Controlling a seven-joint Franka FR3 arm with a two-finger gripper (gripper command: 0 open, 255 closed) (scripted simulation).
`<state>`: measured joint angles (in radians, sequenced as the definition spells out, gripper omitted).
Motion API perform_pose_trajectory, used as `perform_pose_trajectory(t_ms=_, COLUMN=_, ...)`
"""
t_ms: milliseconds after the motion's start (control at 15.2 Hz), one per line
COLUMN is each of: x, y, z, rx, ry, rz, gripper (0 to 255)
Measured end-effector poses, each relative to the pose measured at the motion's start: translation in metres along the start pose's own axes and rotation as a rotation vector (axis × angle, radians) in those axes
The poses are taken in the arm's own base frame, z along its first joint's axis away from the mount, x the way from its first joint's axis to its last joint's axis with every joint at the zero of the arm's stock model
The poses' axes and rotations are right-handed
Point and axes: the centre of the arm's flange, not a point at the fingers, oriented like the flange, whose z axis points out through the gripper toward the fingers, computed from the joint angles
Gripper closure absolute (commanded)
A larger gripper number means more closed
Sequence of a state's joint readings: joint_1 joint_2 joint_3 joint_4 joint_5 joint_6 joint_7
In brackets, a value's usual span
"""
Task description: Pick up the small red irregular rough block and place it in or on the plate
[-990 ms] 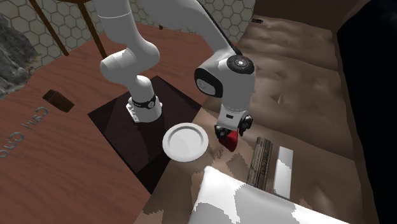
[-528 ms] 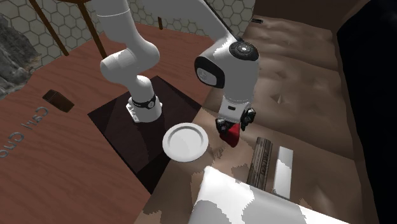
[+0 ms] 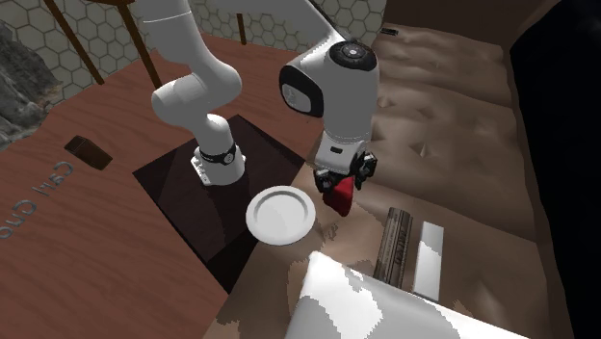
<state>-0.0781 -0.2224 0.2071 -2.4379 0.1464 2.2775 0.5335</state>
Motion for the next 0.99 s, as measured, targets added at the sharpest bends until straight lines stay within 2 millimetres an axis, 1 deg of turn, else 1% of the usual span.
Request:
perform_pose_trajectory(t_ms=66, x=-0.002, y=0.009, z=-0.002, rx=0.000, ry=0.000, rz=0.000, gripper=255)
perform_pose_trajectory(t_ms=132, x=-0.007, y=0.020, z=-0.004, rx=0.000, ry=0.000, rz=0.000, gripper=255)
perform_pose_trajectory(t_ms=264, x=-0.018, y=0.045, z=-0.013, rx=0.000, ry=0.000, rz=0.000, gripper=255)
perform_pose_trajectory(t_ms=528, x=-0.039, y=0.092, z=-0.021, rx=0.000, ry=0.000, rz=0.001, gripper=255)
perform_pose_trajectory(t_ms=726, x=-0.048, y=0.129, z=-0.032, rx=0.000, ry=0.001, rz=0.001, gripper=255)
perform_pose_trajectory(t_ms=792, x=-0.054, y=0.139, z=-0.033, rx=0.000, ry=0.001, rz=0.001, gripper=255)
perform_pose_trajectory(t_ms=858, x=-0.058, y=0.144, z=-0.030, rx=0.000, ry=0.000, rz=0.000, gripper=255)
perform_pose_trajectory(t_ms=990, x=-0.061, y=0.148, z=-0.023, rx=0.000, ry=0.000, rz=-0.001, gripper=255)
